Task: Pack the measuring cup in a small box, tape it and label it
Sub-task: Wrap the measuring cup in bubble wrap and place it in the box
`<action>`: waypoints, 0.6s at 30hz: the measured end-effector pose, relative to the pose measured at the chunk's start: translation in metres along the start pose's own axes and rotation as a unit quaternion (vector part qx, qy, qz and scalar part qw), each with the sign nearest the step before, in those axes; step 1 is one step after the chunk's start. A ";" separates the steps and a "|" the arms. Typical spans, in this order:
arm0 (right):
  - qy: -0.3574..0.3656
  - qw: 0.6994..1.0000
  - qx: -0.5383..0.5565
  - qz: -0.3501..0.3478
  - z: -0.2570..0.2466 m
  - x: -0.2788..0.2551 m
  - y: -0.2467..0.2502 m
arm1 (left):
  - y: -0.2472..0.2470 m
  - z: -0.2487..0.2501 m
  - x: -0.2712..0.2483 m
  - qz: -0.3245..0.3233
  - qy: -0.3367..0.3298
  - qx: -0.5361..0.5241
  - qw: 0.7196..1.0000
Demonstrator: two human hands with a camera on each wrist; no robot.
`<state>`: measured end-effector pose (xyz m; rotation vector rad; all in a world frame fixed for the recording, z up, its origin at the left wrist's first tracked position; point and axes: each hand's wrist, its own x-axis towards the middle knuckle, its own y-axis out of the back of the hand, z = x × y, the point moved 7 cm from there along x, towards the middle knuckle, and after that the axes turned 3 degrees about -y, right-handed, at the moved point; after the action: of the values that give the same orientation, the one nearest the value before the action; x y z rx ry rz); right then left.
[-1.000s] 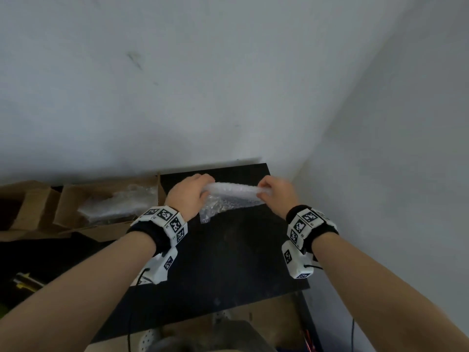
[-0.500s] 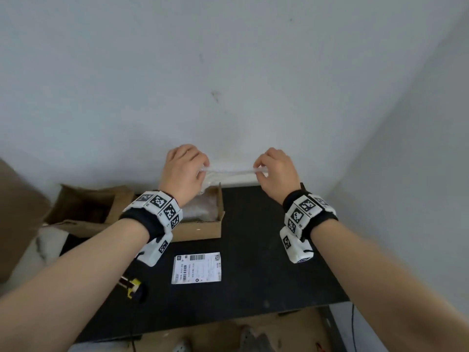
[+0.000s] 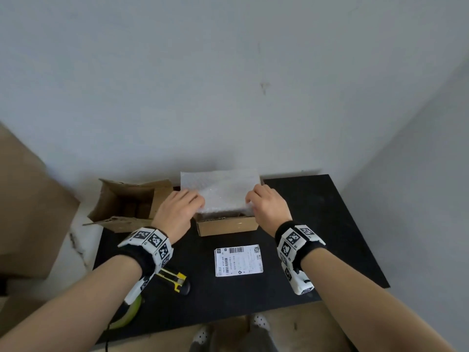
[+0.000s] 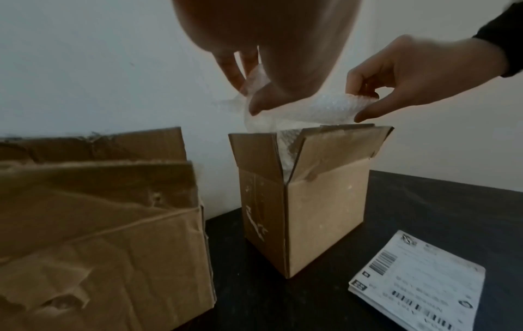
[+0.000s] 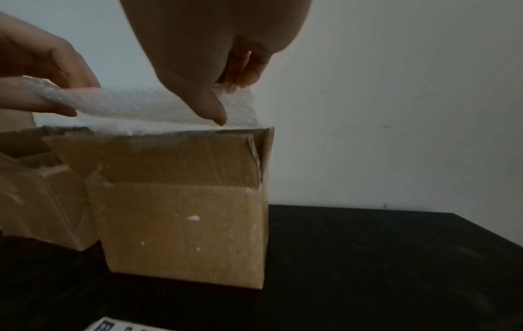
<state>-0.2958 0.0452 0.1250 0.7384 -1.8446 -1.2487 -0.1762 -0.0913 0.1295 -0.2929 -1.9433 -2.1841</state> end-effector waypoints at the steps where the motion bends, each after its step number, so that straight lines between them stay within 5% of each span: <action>1: -0.007 1.000 -0.003 -0.011 0.000 -0.001 -0.005 | -0.004 -0.001 -0.002 -0.012 -0.001 -0.004 1.000; 8: -0.056 0.993 0.014 -0.104 0.010 -0.006 -0.022 | -0.024 -0.005 0.000 -0.069 -0.012 -0.021 0.997; 12: -0.096 0.975 0.001 -0.198 0.022 -0.004 -0.029 | -0.013 -0.001 0.006 -0.031 -0.037 -0.030 0.998; 18: -0.129 0.985 0.053 -0.100 0.034 0.002 -0.015 | 0.025 -0.010 0.040 0.046 0.042 -0.023 0.998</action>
<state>-0.3251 0.0550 0.1038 0.8713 -2.1008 -1.4382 -0.2075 -0.1046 0.1632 -0.2859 -1.8007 -2.1492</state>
